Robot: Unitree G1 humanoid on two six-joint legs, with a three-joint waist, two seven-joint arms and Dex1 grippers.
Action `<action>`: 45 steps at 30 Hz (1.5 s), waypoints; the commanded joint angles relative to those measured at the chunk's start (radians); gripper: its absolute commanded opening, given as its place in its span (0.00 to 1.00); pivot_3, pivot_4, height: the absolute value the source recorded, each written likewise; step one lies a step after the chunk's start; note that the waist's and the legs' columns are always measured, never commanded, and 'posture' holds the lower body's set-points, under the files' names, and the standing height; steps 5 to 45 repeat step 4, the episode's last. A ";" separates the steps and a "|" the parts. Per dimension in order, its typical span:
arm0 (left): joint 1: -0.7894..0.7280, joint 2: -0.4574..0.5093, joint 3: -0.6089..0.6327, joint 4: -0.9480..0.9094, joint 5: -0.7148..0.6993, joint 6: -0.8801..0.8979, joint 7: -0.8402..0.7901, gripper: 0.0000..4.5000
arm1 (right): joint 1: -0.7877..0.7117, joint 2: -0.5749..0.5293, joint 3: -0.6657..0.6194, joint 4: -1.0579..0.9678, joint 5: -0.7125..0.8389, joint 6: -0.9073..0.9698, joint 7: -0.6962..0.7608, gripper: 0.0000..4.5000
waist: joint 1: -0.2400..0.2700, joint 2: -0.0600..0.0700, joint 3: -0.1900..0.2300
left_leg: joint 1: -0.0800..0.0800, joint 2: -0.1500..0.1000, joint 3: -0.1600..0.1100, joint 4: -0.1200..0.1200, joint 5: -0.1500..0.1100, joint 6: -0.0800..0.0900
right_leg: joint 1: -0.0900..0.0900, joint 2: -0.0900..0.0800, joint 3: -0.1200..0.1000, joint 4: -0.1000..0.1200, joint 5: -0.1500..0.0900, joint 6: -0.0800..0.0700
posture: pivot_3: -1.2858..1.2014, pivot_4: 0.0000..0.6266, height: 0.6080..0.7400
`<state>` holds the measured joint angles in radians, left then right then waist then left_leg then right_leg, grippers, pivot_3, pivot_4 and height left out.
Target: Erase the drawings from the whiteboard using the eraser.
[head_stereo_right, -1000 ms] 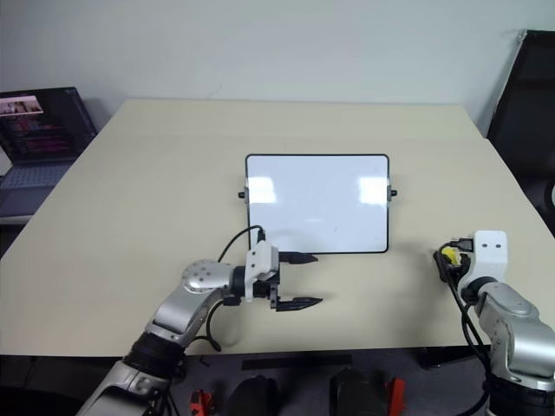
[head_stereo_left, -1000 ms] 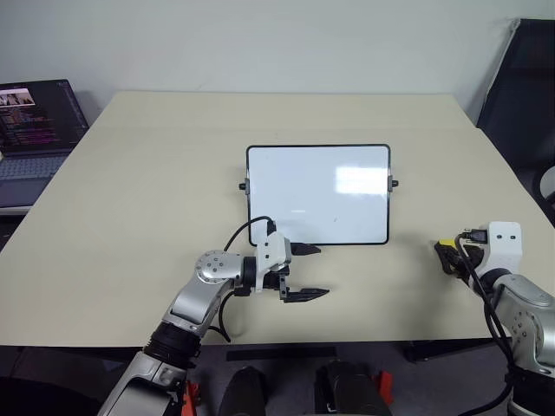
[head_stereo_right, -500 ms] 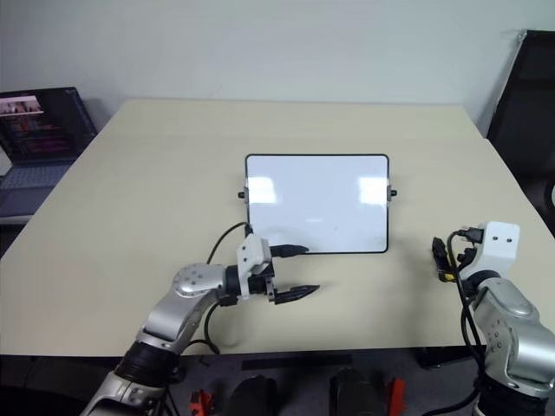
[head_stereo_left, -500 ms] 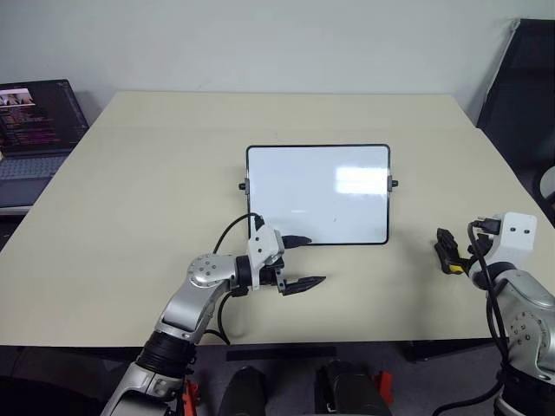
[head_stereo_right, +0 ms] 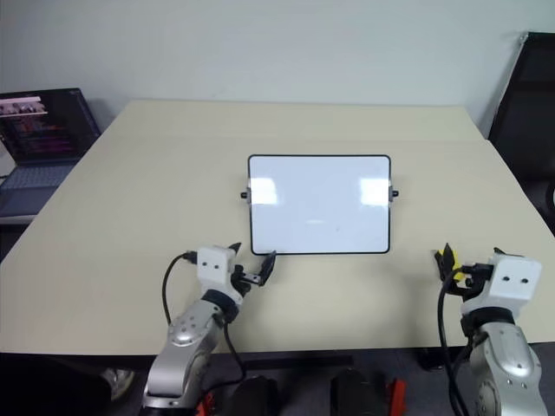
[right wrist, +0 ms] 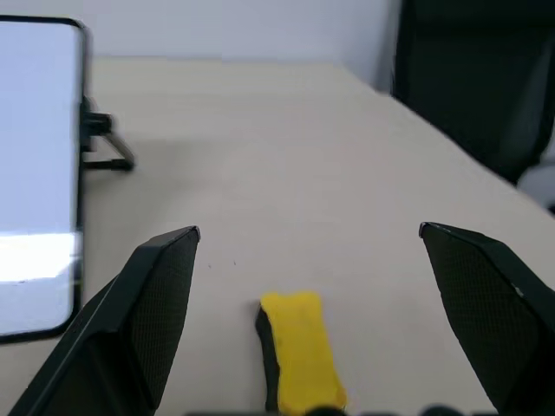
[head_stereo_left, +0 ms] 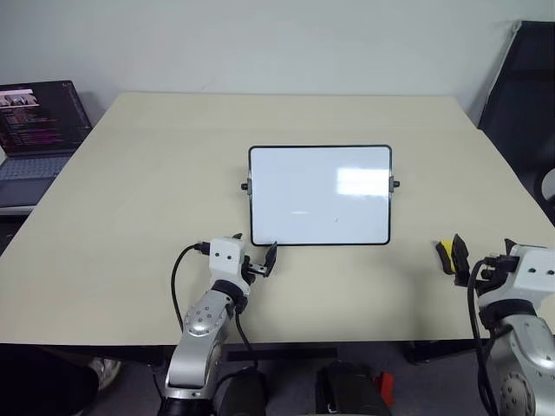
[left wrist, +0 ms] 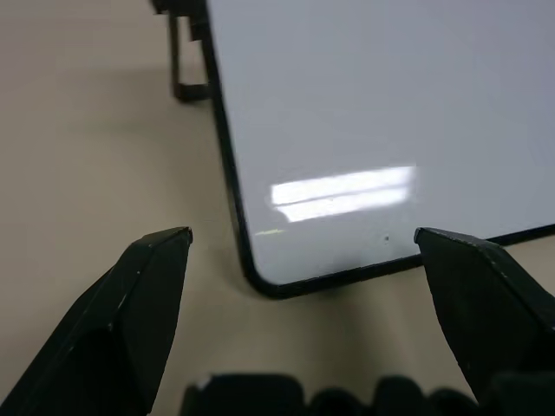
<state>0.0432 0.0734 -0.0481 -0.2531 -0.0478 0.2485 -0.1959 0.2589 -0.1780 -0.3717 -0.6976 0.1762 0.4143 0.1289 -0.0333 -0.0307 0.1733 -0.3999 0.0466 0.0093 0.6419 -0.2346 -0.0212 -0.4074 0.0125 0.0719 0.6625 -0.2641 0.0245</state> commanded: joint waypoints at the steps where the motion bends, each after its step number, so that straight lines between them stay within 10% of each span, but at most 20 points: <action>1: 0.023 -0.016 -0.013 -0.073 0.055 -0.048 0.073 1.00 | 0.044 0.023 0.033 -0.027 -0.036 -0.108 -0.009 0.99 | 0.000 0.000 0.000 | 0.000 0.000 0.000 0.000 0.000 0.000 | 0.000 0.000 0.000 0.000 0.000 0.000 | 0.52 0.24 1.00; 45: 0.054 -0.033 -0.025 -0.117 0.096 -0.053 0.129 1.00 | 0.031 0.021 0.070 -0.007 -0.067 -0.152 -0.012 0.99 | -0.001 0.000 0.000 | 0.000 0.000 -0.001 0.000 0.000 0.000 | 0.000 0.000 0.001 0.000 0.000 0.000 | 0.52 0.24 1.00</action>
